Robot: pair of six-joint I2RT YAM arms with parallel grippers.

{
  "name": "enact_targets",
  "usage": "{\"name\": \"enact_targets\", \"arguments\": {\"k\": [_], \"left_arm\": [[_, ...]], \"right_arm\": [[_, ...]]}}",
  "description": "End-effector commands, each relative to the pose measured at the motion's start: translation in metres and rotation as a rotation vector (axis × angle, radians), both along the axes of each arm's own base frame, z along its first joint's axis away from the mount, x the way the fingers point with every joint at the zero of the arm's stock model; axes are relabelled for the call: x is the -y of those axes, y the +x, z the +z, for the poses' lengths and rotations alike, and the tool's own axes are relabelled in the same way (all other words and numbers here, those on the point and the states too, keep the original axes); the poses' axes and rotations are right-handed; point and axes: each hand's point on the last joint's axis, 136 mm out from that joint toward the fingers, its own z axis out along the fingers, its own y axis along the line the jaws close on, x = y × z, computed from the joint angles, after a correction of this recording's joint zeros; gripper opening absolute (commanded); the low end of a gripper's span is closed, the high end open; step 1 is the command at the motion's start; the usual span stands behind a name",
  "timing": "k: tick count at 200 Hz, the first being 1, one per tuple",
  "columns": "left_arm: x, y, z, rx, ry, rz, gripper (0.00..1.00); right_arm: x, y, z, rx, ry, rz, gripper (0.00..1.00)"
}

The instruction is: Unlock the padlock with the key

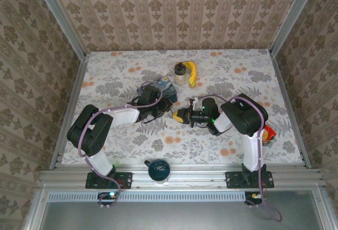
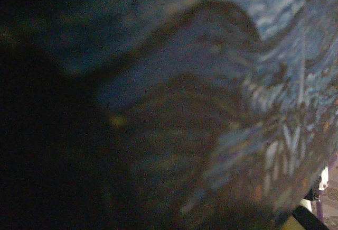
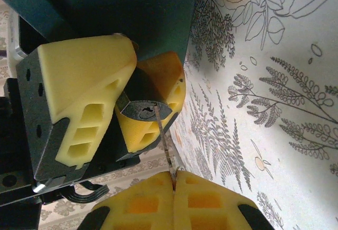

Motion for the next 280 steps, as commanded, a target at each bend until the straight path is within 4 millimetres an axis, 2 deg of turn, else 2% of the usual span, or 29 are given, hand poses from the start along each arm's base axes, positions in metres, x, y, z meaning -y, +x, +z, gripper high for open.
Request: {"name": "enact_targets", "arguments": {"k": [1, 46, 114, 200, 242, 252, 280], "left_arm": [[0.021, -0.033, -0.003, -0.104, -0.054, -0.127, 0.14], [0.022, -0.034, -0.004, -0.106, -0.049, -0.134, 0.15], [0.026, -0.034, -0.006, -0.113, -0.051, -0.147, 0.14], [0.026, -0.035, -0.009, -0.121, -0.054, -0.144, 0.14], [0.028, -0.035, -0.010, -0.125, -0.061, -0.144, 0.14], [0.028, -0.035, -0.011, -0.126, -0.061, -0.143, 0.14], [0.026, -0.035, -0.011, -0.124, -0.058, -0.137, 0.14]], "right_arm": [[0.002, 0.038, 0.021, 0.137, 0.018, -0.098, 0.00], [0.007, 0.052, 0.025, 0.152, 0.024, -0.113, 0.00], [0.009, 0.059, 0.029, 0.202, 0.004, -0.085, 0.00], [0.011, 0.059, 0.029, 0.223, -0.017, -0.098, 0.04], [0.005, 0.055, 0.031, 0.222, -0.006, -0.088, 0.03], [0.003, 0.053, 0.030, 0.217, -0.005, -0.086, 0.00], [0.003, 0.048, 0.019, 0.196, -0.026, -0.087, 0.00]]}}
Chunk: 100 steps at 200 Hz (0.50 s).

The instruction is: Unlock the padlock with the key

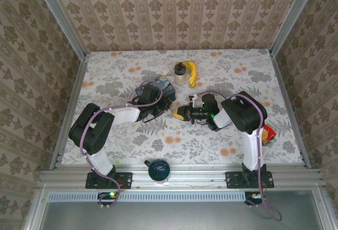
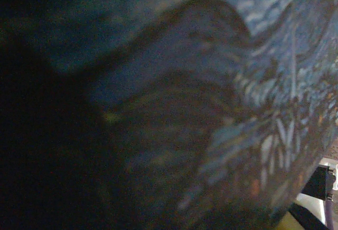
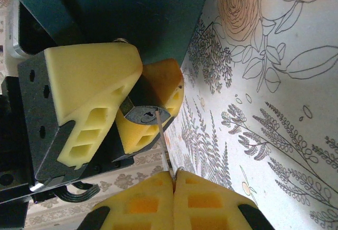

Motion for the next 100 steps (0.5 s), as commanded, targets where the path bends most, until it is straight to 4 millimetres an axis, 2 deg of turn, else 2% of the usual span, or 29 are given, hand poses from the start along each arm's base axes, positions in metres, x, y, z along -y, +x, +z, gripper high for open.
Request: {"name": "enact_targets", "arguments": {"k": [1, 100], "left_arm": [[0.029, -0.045, -0.008, -0.140, -0.075, -0.165, 0.14], [0.025, -0.046, -0.011, -0.157, -0.066, -0.141, 0.14]], "right_arm": [[0.001, 0.033, 0.023, 0.131, 0.014, -0.130, 0.00], [0.011, 0.029, 0.012, 0.235, -0.073, -0.199, 0.00]]}}
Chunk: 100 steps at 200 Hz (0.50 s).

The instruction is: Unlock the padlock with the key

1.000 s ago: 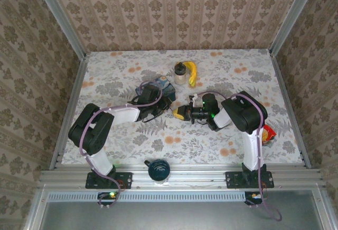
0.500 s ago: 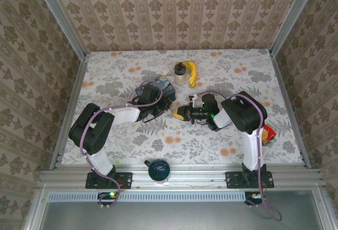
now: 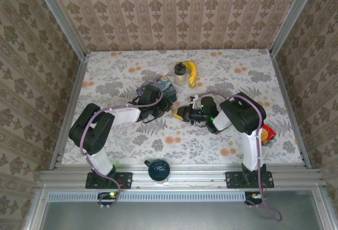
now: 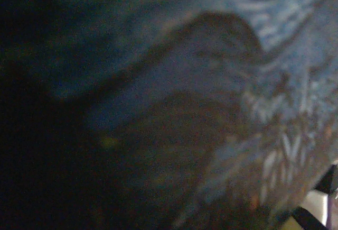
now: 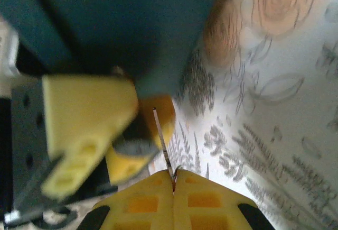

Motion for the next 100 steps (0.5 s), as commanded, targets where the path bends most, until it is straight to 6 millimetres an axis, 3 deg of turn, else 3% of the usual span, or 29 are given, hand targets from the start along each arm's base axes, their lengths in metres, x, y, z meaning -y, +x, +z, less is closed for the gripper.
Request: {"name": "enact_targets", "arguments": {"k": [1, 53, 100], "left_arm": [[0.019, -0.035, -0.008, -0.131, -0.059, -0.107, 0.15], [0.019, -0.035, -0.008, -0.138, -0.061, -0.104, 0.15], [0.014, -0.032, -0.008, -0.137, -0.061, -0.073, 0.15]], "right_arm": [[0.007, 0.020, 0.021, 0.146, -0.009, -0.086, 0.00], [0.005, 0.022, 0.021, 0.153, 0.005, -0.101, 0.00], [0.012, 0.010, 0.013, 0.120, -0.025, -0.117, 0.00]]}}
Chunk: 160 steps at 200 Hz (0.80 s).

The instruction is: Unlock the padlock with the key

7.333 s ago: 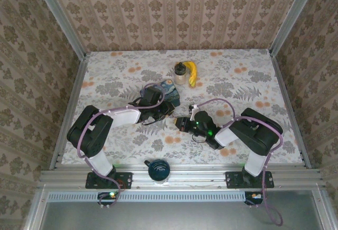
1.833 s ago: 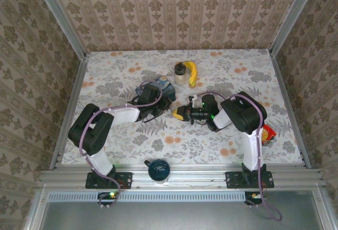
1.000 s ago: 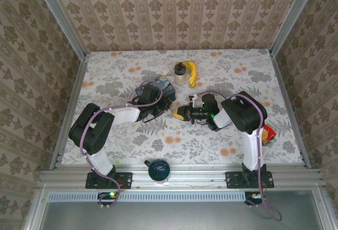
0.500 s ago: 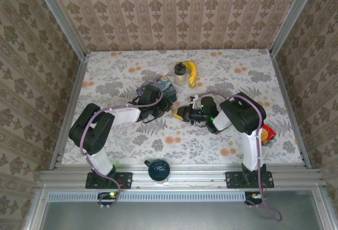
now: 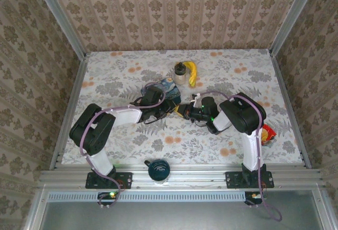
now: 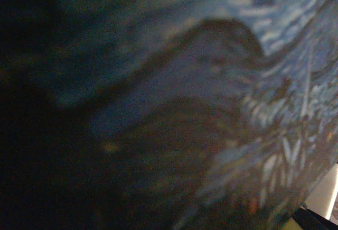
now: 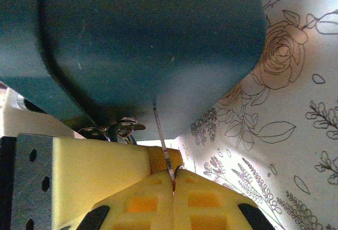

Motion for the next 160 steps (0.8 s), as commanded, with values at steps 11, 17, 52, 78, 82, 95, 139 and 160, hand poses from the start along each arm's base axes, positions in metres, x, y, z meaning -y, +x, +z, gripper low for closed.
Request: {"name": "enact_targets", "arguments": {"k": [11, 17, 52, 78, 82, 95, 139, 160], "left_arm": [[0.002, -0.021, -0.010, -0.129, -0.037, -0.019, 0.15], [0.001, -0.020, -0.010, -0.129, -0.038, -0.017, 0.15], [0.001, -0.017, -0.013, -0.131, -0.046, 0.004, 0.15], [0.001, -0.017, -0.014, -0.136, -0.047, 0.010, 0.15], [0.001, -0.017, -0.014, -0.136, -0.047, 0.010, 0.15], [0.002, -0.017, -0.013, -0.134, -0.048, 0.007, 0.15], [0.001, -0.018, -0.015, -0.137, -0.043, 0.004, 0.15], [0.001, -0.018, -0.015, -0.135, -0.046, 0.005, 0.15]], "right_arm": [[0.009, -0.006, 0.004, 0.033, -0.017, -0.046, 0.00], [0.011, -0.008, 0.001, 0.026, -0.022, -0.048, 0.00], [0.017, -0.022, -0.007, 0.012, -0.039, -0.043, 0.00], [0.013, -0.031, -0.001, 0.041, -0.050, -0.022, 0.00], [0.012, -0.032, 0.000, 0.046, -0.050, -0.017, 0.00], [0.008, -0.034, 0.004, 0.055, -0.052, -0.003, 0.00], [0.000, -0.042, 0.012, 0.062, -0.044, 0.030, 0.00], [0.001, -0.042, 0.013, 0.060, -0.051, 0.025, 0.00]]}}
